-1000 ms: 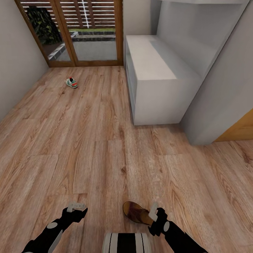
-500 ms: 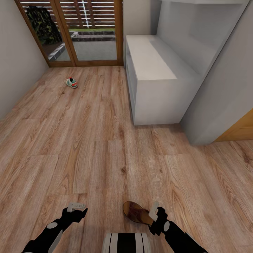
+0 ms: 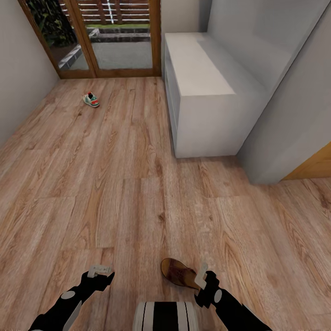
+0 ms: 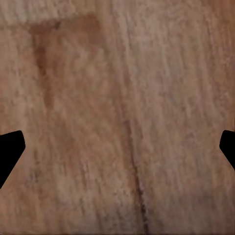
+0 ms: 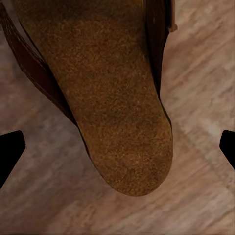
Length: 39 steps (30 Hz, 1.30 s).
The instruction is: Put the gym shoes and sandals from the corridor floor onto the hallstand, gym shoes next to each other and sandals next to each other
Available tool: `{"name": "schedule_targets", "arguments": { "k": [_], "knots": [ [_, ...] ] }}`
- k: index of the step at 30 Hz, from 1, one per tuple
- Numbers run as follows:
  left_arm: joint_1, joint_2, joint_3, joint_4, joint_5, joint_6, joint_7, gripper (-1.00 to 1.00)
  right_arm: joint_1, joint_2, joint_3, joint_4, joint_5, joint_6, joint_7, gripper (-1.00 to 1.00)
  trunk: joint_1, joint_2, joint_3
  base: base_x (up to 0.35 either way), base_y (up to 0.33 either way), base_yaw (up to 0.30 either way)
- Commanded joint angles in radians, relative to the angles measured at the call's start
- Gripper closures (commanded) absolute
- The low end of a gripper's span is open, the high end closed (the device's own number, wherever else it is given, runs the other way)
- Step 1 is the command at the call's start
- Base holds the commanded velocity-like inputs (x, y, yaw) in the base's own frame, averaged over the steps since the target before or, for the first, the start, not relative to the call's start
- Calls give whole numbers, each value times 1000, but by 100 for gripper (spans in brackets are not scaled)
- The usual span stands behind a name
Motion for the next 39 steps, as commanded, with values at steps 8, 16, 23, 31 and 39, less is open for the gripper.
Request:
{"name": "schedule_targets", "arguments": {
  "k": [8,16,23,31,39],
  "knots": [
    [0,-1,5,1,-6,-4,-6,-100,0,0,4,-4,11,6,4,-100,1,-1,-11,0,0,0],
    [0,-1,5,1,-6,-3,-6,-100,0,0,3,-4,11,7,3,-100,1,-1,-11,0,0,0],
    [0,-1,5,1,-5,-3,-6,-100,0,-1,1,-4,11,7,3,-100,2,-1,-22,0,0,0],
    [0,-1,5,1,-6,-4,-6,-100,0,-1,1,-4,11,7,3,-100,4,-3,-49,0,0,0],
    [0,-3,5,1,-6,-4,-6,-100,0,-1,0,-4,11,7,-21,-100,4,-3,-50,0,0,0]
  ]
}}
